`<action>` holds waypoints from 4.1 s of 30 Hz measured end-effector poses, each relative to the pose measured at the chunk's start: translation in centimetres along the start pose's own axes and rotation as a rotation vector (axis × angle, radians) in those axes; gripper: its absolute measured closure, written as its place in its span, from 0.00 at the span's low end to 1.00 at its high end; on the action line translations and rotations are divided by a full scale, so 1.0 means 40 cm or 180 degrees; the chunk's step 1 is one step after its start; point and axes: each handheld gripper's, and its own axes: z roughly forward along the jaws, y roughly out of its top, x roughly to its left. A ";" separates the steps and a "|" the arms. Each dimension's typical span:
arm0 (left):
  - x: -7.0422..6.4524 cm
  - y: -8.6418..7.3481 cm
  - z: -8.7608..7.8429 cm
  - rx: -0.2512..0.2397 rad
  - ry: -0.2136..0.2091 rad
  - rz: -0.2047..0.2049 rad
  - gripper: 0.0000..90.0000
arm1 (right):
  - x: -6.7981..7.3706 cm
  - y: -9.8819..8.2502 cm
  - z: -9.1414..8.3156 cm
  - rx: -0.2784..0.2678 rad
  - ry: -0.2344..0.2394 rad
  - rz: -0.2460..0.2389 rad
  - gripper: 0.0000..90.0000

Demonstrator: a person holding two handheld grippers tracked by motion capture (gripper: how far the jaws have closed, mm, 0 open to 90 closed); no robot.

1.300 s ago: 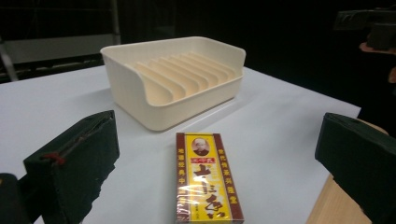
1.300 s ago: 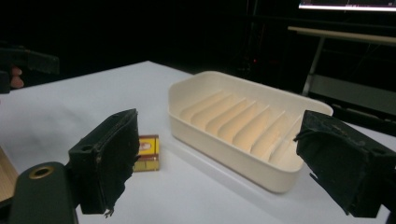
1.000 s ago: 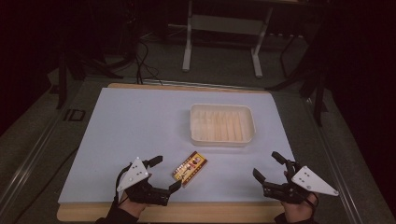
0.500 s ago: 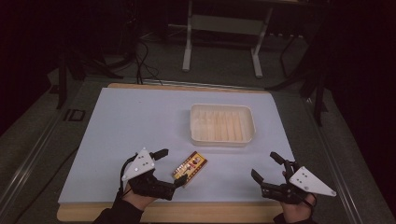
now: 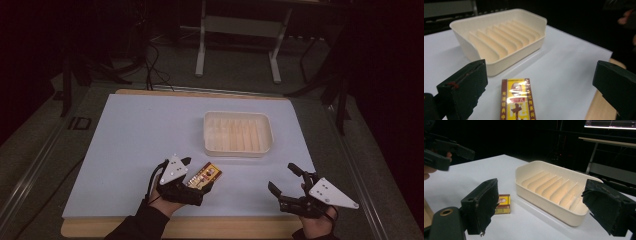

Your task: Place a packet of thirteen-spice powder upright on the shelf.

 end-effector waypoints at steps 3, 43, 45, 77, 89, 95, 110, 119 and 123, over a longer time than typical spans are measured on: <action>0.000 -0.004 0.012 0.0075 0.0037 0.0008 0.01 | 0.000 -0.001 0.001 0.0007 0.0010 0.0008 0.14; 0.027 -0.107 0.204 0.1276 0.0313 -0.0060 0.17 | -0.003 -0.006 0.003 0.0047 0.0082 0.0069 0.15; 0.028 -0.109 0.207 0.1324 0.0293 -0.0075 0.18 | -0.003 -0.006 0.003 0.0048 0.0081 0.0069 0.15; -0.002 -0.061 0.154 0.1112 0.0130 0.0185 0.37 | -0.001 -0.005 0.003 0.0052 0.0064 0.0047 0.15; -0.032 -0.023 0.118 0.0749 -0.0212 0.0107 0.37 | 0.001 -0.003 0.003 0.0049 0.0033 0.0046 0.15; -0.042 -0.008 0.102 0.0484 -0.0359 0.0053 0.37 | 0.010 0.009 0.002 0.0057 -0.0035 0.0050 0.15; -0.077 -0.002 0.105 -0.0268 -0.0678 0.0379 0.37 | 0.029 0.058 0.002 0.0163 -0.0008 0.0162 0.15; -0.076 -0.008 0.119 -0.0481 -0.0688 0.0328 0.37 | 0.046 0.117 0.011 0.0059 0.0098 0.0213 0.15; -0.075 -0.007 0.120 -0.0583 -0.0685 0.0294 0.37 | 0.057 0.135 0.033 0.0045 0.0109 0.0267 0.14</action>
